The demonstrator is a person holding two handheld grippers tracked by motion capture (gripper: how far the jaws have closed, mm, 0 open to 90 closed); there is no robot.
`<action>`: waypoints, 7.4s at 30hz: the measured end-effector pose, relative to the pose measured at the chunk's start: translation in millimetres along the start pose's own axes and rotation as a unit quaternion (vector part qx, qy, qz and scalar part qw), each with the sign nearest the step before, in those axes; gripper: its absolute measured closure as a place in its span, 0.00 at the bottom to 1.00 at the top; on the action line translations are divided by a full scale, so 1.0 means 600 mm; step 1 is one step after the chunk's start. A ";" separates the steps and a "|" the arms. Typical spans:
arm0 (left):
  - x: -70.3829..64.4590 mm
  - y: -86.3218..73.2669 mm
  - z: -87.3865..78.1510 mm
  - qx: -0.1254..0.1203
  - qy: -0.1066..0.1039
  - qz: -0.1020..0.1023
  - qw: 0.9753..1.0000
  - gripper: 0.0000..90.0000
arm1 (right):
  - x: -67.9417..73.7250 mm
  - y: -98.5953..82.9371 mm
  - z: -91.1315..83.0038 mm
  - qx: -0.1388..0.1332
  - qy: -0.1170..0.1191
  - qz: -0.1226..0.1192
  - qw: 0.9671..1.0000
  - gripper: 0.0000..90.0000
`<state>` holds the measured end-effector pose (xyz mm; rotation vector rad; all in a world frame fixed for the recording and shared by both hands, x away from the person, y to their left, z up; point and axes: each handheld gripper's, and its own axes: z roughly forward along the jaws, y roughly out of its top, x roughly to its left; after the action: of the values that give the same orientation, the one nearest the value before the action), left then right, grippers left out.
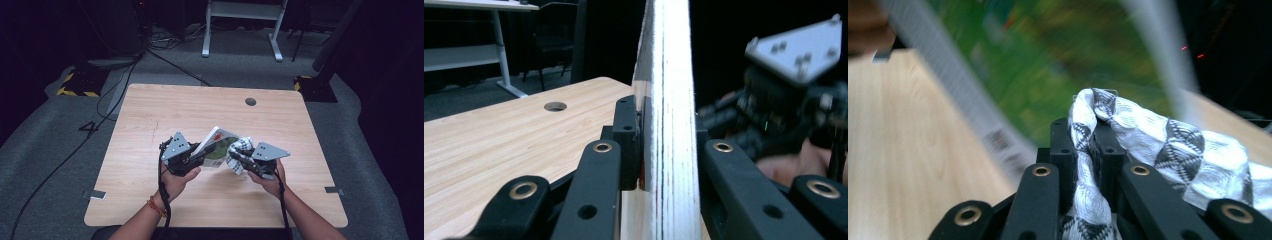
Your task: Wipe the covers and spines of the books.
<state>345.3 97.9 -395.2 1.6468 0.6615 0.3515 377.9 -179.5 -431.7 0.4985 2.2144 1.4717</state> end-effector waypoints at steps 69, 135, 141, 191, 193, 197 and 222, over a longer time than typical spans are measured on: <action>0.002 0.026 -0.039 -0.057 -0.002 0.007 0.998 0.87 | -0.014 -0.031 0.013 0.010 -0.005 0.037 0.999 0.92; -0.034 0.007 0.011 0.021 -0.032 0.070 0.997 0.87 | 0.045 0.087 -0.083 -0.112 0.064 -0.024 0.991 0.92; -0.026 0.010 0.005 0.011 -0.029 0.052 0.998 0.87 | 0.062 0.042 -0.018 -0.020 0.098 -0.024 0.995 0.92; -0.033 0.011 0.006 0.027 -0.013 0.074 0.997 0.87 | 0.044 0.054 -0.045 -0.051 0.018 -0.038 0.998 0.92; -0.030 0.015 0.000 0.020 -0.012 0.071 0.997 0.87 | 0.045 0.042 -0.035 -0.038 0.022 -0.036 0.998 0.92; -0.031 0.015 0.000 0.019 -0.008 0.071 0.997 0.87 | 0.064 0.028 -0.010 -0.021 0.051 -0.037 0.998 0.92; -0.032 0.021 -0.006 0.014 0.010 0.080 0.997 0.85 | 0.055 -0.007 0.028 0.028 0.003 -0.034 0.999 0.92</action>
<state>330.8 88.6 -379.6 1.7303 0.5517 0.4767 359.2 -151.1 -446.3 0.4313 2.2595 1.3828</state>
